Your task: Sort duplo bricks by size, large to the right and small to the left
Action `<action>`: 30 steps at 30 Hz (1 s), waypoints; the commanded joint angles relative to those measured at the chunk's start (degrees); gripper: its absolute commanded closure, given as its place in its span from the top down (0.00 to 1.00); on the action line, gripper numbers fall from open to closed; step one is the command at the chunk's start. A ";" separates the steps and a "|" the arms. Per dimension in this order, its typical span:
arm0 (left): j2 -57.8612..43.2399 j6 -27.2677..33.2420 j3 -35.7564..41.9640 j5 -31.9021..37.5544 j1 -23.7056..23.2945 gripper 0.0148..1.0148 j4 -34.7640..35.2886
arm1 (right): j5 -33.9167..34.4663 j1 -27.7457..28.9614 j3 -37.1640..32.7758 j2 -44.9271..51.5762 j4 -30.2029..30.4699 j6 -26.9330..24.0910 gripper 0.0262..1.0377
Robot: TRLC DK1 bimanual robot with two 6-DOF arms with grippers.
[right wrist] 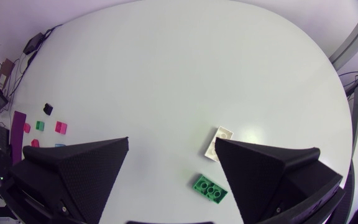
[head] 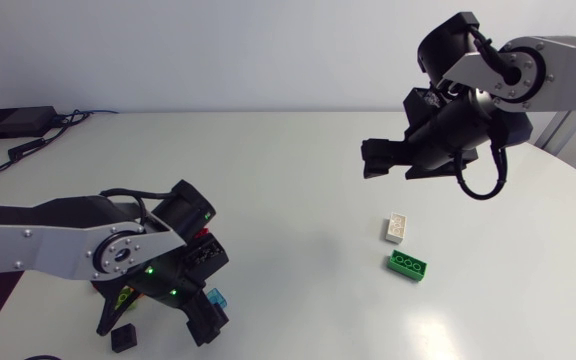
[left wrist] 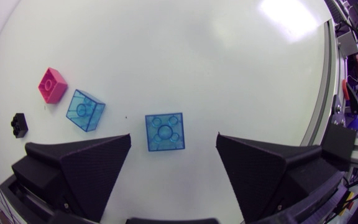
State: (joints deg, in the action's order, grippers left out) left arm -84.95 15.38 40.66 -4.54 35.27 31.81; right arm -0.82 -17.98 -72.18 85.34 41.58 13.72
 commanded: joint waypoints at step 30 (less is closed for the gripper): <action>-3.73 6.42 2.84 -2.23 -25.77 0.24 -4.04 | 0.47 0.66 2.57 -1.93 -0.19 -0.27 0.96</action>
State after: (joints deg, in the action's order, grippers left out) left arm -86.94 19.75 41.85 -6.66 11.11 27.20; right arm -0.82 -17.26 -71.70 84.14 41.58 13.69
